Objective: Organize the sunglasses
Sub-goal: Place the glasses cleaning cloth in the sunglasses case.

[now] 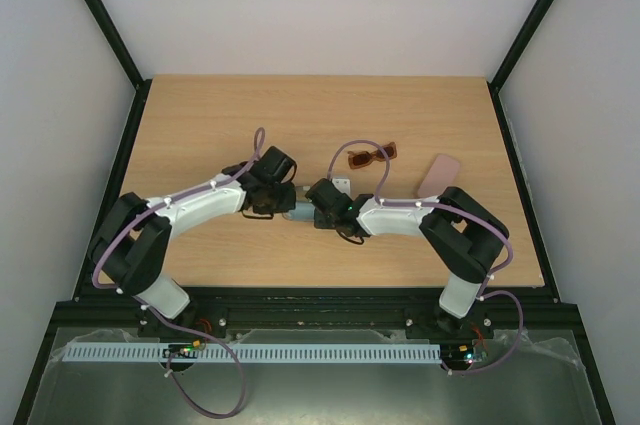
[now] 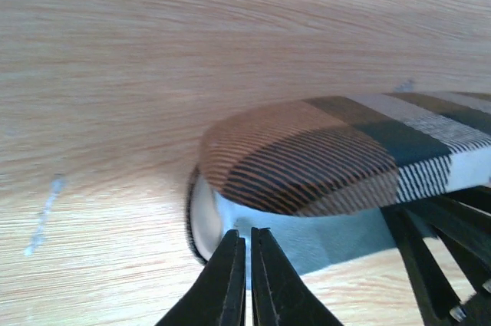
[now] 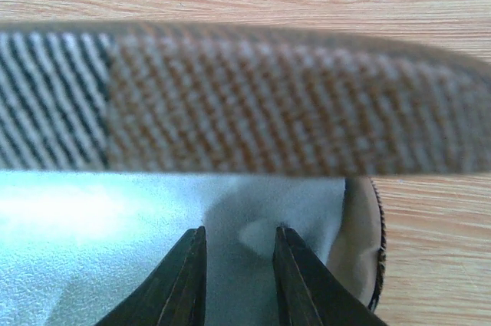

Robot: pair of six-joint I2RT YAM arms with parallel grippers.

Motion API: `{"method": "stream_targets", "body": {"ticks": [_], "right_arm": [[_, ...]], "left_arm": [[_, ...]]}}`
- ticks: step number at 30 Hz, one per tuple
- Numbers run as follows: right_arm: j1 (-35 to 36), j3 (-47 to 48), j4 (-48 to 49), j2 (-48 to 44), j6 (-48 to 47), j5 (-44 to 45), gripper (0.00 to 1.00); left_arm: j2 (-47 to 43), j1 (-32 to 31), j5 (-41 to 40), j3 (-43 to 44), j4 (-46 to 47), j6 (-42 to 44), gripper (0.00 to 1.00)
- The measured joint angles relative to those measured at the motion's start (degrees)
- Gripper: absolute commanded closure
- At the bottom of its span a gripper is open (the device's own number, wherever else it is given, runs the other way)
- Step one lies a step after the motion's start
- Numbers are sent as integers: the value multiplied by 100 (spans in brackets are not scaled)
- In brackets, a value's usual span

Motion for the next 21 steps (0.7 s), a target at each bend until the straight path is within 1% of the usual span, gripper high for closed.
{"method": "stream_targets", "body": {"ticks": [3, 6, 10, 16, 21], "right_arm": [[0, 0, 0, 0, 9, -20, 76], [-2, 0, 0, 0, 11, -39, 76], [-7, 0, 0, 0, 11, -57, 76], [-7, 42, -66, 0, -4, -57, 75], [-4, 321, -461, 87, -42, 44, 75]], "left_arm": [[-76, 17, 404, -286, 466, -63, 94], [33, 37, 739, -479, 872, -149, 95], [295, 44, 955, -540, 1263, -229, 95], [621, 59, 796, -540, 1377, -313, 95], [748, 52, 588, -505, 1318, -345, 96]]}}
